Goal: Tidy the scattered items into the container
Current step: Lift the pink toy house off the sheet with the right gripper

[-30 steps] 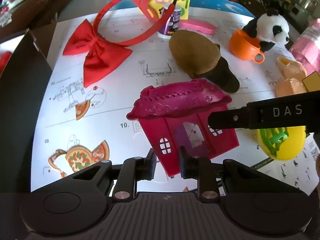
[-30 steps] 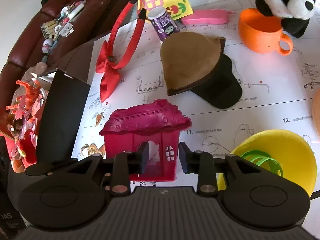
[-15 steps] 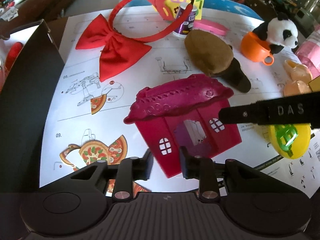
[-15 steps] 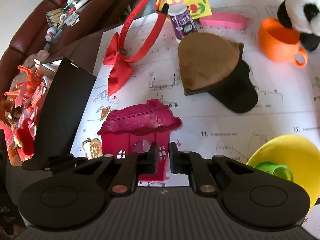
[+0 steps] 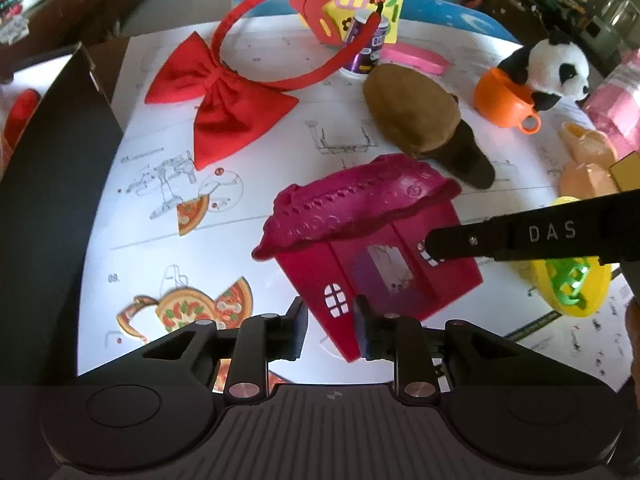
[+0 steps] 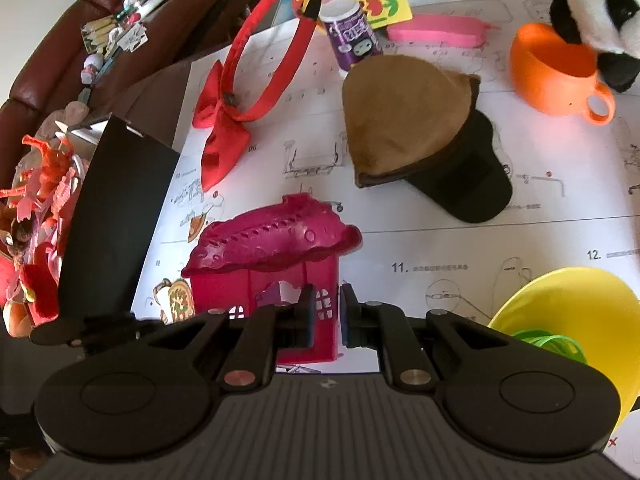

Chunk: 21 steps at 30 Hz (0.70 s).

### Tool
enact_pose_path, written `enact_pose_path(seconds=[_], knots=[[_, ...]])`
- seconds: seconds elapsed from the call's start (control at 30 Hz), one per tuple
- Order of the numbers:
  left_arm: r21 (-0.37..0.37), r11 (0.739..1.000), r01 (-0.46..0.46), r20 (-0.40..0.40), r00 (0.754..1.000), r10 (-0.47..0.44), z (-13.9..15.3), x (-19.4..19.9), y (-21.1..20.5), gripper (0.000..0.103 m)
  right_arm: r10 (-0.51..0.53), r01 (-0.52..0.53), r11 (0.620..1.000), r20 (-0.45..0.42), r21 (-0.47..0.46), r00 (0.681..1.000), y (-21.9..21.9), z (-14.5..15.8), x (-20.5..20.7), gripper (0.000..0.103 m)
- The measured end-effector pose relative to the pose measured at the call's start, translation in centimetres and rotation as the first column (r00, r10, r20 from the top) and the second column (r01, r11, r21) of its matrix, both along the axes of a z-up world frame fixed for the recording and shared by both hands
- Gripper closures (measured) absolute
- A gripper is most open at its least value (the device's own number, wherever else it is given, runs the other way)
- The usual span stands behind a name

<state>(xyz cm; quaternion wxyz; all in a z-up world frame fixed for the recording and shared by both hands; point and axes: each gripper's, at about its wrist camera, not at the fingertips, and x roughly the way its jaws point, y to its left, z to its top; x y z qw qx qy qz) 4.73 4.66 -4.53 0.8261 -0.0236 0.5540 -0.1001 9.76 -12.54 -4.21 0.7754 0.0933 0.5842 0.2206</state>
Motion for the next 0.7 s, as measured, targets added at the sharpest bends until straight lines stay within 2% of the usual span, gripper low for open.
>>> enact_pose_path(seconds=[0.2, 0.3, 0.5, 0.7], knots=[[0.007, 1.0, 0.003, -0.002, 1.0, -0.003, -0.2, 0.6, -0.4, 0.052, 0.011, -0.011, 1.0, -0.008, -0.008, 1.0, 0.5, -0.2, 0.3, 0.087], [0.014, 1.0, 0.001, 0.001, 1.0, -0.001, -0.3, 0.9, -0.5, 0.044, 0.01, -0.011, 1.0, -0.018, -0.011, 1.0, 0.5, -0.5, 0.4, 0.086], [0.003, 1.0, 0.011, -0.002, 1.0, -0.011, -0.7, 1.1, -0.6, 0.044, 0.02, -0.02, 1.0, -0.029, -0.02, 0.999, 0.9, -0.9, 0.5, 0.085], [0.003, 1.0, -0.002, 0.005, 1.0, 0.002, -0.9, 1.2, -0.3, 0.033, 0.012, -0.012, 1.0, -0.037, -0.022, 0.999, 0.9, -1.2, 0.8, 0.08]])
